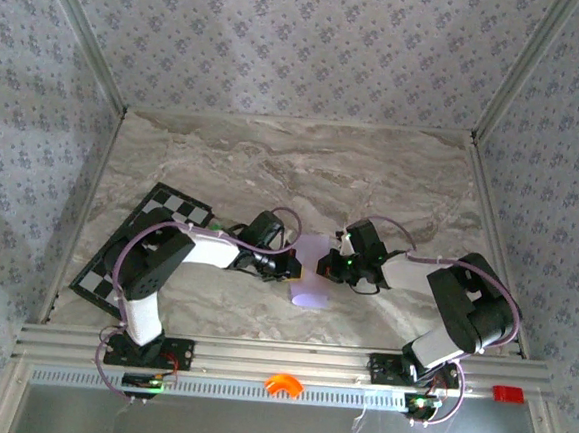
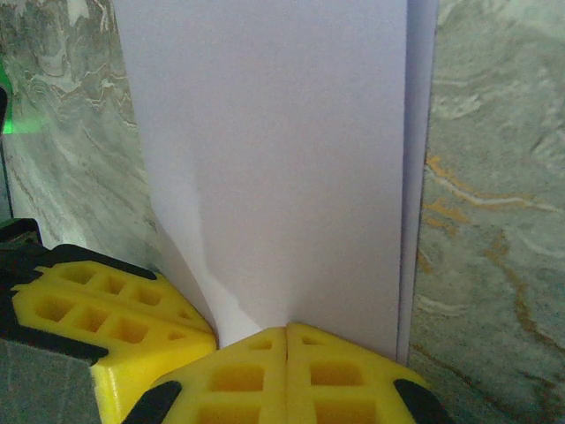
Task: Fold a paper plane with a square sheet of paper (pick it up from the middle)
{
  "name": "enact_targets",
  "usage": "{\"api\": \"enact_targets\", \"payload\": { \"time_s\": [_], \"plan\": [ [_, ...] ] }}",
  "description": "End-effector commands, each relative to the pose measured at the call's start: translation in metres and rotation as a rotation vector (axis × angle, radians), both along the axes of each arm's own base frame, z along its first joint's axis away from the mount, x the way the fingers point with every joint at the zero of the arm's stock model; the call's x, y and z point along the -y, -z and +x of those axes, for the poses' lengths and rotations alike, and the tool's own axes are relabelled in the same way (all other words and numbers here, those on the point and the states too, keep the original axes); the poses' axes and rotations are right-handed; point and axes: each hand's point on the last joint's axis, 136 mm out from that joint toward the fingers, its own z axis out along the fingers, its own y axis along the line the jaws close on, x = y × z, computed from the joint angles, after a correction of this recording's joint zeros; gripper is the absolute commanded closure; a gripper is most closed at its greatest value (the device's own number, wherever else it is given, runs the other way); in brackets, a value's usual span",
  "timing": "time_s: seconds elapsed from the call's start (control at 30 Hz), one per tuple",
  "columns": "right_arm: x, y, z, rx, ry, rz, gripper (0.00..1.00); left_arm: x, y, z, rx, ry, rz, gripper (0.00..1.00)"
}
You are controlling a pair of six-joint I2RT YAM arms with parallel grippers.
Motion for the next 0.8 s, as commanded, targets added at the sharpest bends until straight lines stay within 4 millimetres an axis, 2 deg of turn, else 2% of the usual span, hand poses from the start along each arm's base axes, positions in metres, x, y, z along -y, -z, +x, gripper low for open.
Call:
{"api": "enact_targets", "payload": {
  "time_s": [0.0, 0.1, 0.27, 0.37, 0.5, 0.63, 0.77],
  "plan": [
    [0.037, 0.043, -0.032, -0.143, 0.061, -0.184, 1.00, -0.040, 0.037, -0.027, -0.060, 0.046, 0.209, 1.00],
    [0.037, 0.044, -0.033, -0.145, 0.061, -0.185, 1.00, -0.034, 0.023, -0.024, -0.037, 0.041, 0.178, 1.00],
    [0.038, 0.043, -0.032, -0.143, 0.064, -0.186, 1.00, -0.008, -0.020, -0.015, 0.009, 0.045, 0.064, 1.00],
    [0.039, 0.044, -0.033, -0.147, 0.065, -0.188, 1.00, 0.006, -0.031, -0.014, 0.009, 0.061, 0.020, 1.00],
    [0.040, 0.045, -0.034, -0.148, 0.067, -0.190, 1.00, 0.011, -0.027, -0.013, -0.002, 0.046, -0.004, 1.00],
    [0.040, 0.045, -0.034, -0.147, 0.066, -0.188, 1.00, 0.004, -0.016, -0.019, -0.014, 0.036, 0.011, 1.00],
    [0.040, 0.046, -0.034, -0.150, 0.067, -0.189, 1.00, -0.011, 0.004, -0.031, -0.048, 0.041, 0.051, 1.00]
  ]
}}
